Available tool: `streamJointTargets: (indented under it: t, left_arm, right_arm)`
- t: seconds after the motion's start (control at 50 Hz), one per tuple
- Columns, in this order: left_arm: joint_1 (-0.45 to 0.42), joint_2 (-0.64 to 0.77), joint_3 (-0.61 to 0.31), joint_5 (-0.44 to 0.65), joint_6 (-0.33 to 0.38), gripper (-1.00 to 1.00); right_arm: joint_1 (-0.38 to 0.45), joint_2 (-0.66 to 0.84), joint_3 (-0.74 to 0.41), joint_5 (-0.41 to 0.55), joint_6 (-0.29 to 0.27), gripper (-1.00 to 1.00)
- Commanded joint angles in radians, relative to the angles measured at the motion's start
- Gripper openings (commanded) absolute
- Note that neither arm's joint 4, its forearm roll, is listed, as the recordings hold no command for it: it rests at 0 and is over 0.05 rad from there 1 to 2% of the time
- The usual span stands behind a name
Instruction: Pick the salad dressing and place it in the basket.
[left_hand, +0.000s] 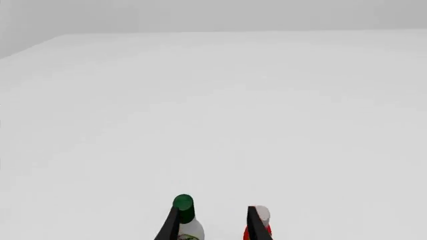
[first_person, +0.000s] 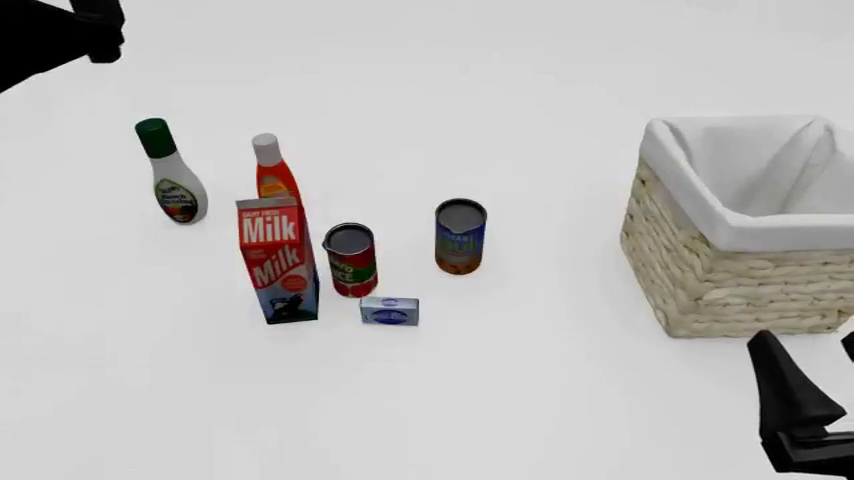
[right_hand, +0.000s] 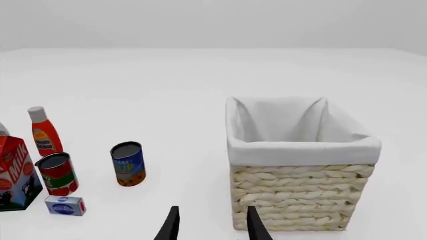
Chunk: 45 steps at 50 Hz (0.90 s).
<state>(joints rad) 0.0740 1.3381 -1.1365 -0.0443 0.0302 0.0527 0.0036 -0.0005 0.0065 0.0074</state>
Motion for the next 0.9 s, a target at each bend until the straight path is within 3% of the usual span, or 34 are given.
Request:
streamJointTargets:
  t: [0.02, 0.22, 0.56, 0.9]
  left_arm:
    - [0.036, 0.178, -0.211, 0.083, -0.041, 1.00]
    - [0.085, 0.285, -0.349, 0.139, -0.051, 1.00]
    - [0.139, 0.460, -0.499, 0.205, -0.059, 1.00]
    - [0.139, 0.548, -0.542, 0.219, -0.045, 1.00]
  right_arm:
    - [0.008, 0.001, 0.000, 0.001, 0.004, 1.00]
    - [0.010, -0.001, 0.000, 0.006, 0.009, 1.00]
    - [0.014, -0.001, 0.000, 0.007, 0.014, 1.00]
    - [0.022, 0.005, 0.000, 0.002, 0.008, 1.00]
